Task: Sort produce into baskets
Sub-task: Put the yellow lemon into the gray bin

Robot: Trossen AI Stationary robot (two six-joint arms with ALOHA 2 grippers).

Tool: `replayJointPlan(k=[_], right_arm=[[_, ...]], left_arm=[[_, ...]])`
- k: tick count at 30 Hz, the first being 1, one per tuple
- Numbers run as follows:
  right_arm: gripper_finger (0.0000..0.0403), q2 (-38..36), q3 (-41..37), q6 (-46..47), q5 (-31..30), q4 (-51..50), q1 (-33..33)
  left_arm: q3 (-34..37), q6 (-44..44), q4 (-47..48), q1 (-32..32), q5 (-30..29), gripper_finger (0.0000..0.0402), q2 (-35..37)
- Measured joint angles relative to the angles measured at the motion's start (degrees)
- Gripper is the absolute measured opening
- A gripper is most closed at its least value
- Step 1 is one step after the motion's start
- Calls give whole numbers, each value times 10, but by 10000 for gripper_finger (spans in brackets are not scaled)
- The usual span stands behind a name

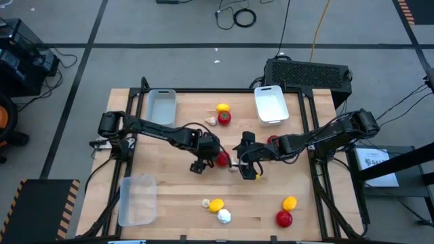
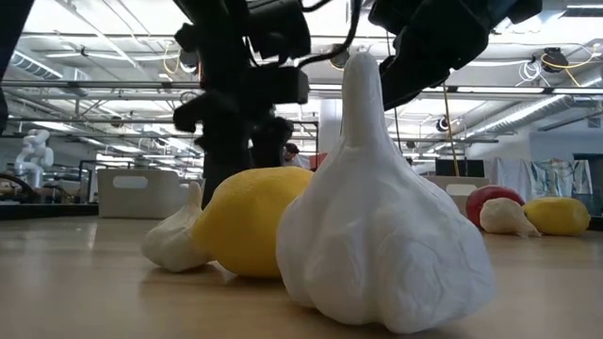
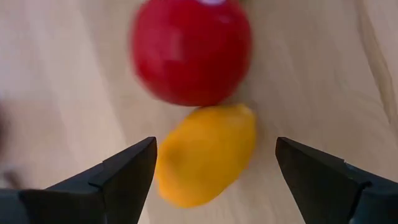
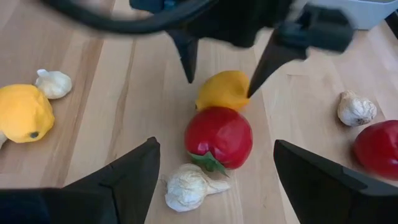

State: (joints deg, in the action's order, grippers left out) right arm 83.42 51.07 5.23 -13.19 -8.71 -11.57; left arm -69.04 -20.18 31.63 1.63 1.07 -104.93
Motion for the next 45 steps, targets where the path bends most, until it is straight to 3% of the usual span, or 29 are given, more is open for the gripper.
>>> replayJointPlan(k=[15,22,28,36,45], right_arm=[[302,0,0,0,-1,-7,0],[302,0,0,0,-1,-8,0],[302,0,0,0,-1,-8,0],[302,0,0,0,-3,-9,0],[302,0,0,-1,-3,-10,0]], left_arm=[[0,-27,-12,-1,2,332,-45],[0,-27,1,-1,0,266,-43],[-46,-24,116,-1,-35,214,-36],[-72,20,271,-48,-58,219,46],[-19,79,283,-220,-58,219,225]])
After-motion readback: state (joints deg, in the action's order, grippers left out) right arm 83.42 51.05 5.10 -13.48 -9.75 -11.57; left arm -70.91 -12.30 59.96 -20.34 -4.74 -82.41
